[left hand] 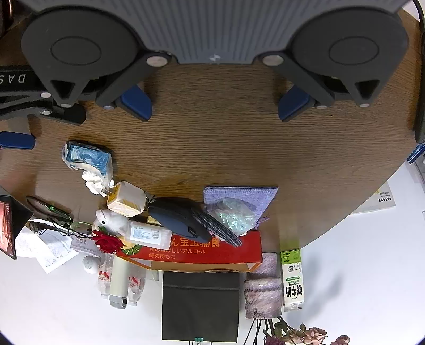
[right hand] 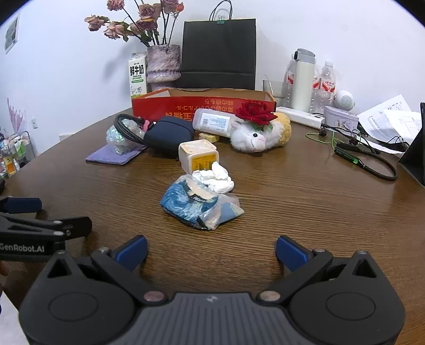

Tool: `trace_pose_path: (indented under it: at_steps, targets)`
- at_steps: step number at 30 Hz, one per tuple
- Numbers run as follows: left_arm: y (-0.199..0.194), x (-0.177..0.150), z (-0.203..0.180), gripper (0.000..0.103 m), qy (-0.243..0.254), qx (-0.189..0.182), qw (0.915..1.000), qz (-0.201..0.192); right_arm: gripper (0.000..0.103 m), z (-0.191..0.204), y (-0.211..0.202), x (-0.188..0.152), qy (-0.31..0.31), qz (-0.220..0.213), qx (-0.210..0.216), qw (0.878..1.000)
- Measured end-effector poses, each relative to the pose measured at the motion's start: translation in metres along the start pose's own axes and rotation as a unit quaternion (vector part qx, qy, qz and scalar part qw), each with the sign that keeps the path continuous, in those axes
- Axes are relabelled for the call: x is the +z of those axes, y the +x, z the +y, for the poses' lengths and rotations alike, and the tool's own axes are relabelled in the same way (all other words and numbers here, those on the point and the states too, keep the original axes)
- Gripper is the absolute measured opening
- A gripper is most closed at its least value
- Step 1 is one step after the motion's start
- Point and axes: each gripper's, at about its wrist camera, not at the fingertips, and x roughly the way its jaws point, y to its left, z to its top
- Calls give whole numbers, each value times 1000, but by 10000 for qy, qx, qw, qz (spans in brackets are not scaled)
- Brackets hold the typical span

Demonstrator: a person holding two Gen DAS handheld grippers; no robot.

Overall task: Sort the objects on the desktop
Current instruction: 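Grasp the white plug adapter with the left tool while the right tool grasps the blue tissue pack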

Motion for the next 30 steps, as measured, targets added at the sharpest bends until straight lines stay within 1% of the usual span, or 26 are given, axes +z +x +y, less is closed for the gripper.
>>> trace_pose_path:
  at_steps: [6,8,9,11,13,14,16,17,18,20,22,23,25,27,28,30]
  targets:
    - [0,1,-1,103,-3,14,10000,2,103,0,1,0,-37,-24,48,10000]
    - [0,1,-1,103,11,13,10000,6,103,-1,1,5,20,98,113,9999]
    - [0,2,0,103,4,-1,10000,43,98,-3,0,7,87,126,172,9997]
    - [0,6,3,103,-71,-66,9999,127,87,-7,-3,15,251,39,436,9987]
    - [-1,8,6,103,-204,-171,9996,79,87,-7,-2,22,269,-53,574,9980]
    - [-1,10,7,103,-244,-220,9995,44,86,-6,2,25,223,-103,542,9982]
    - [1,15,6,103,-194,-281,9994,-46,74,-2,12,30,85,-80,379,9992]
    - [1,19,4,103,-121,-291,9994,-113,56,-1,17,32,35,-48,309,9995]
    - [2,24,2,103,-56,-300,9994,-185,44,-1,21,33,1,-19,274,9996]
    - [3,35,-4,103,86,-378,9986,-358,43,-2,23,32,-32,-64,245,9997]
    - [6,49,-13,103,231,-508,9972,-500,30,-7,21,30,-18,-108,229,9997]
    - [8,54,-19,103,287,-599,9963,-547,15,-11,19,30,-29,-92,188,9998]
    - [14,65,-33,103,415,-924,9931,-592,13,-22,13,28,-37,-23,98,9999]
    - [19,72,-48,103,613,-1151,9891,-677,8,-38,6,25,42,37,30,10000]
    - [24,76,-56,103,732,-1171,9878,-715,8,-48,3,24,124,74,16,9999]
    - [36,82,-73,103,1004,-1087,9859,-775,8,-66,-1,22,304,113,-48,9995]
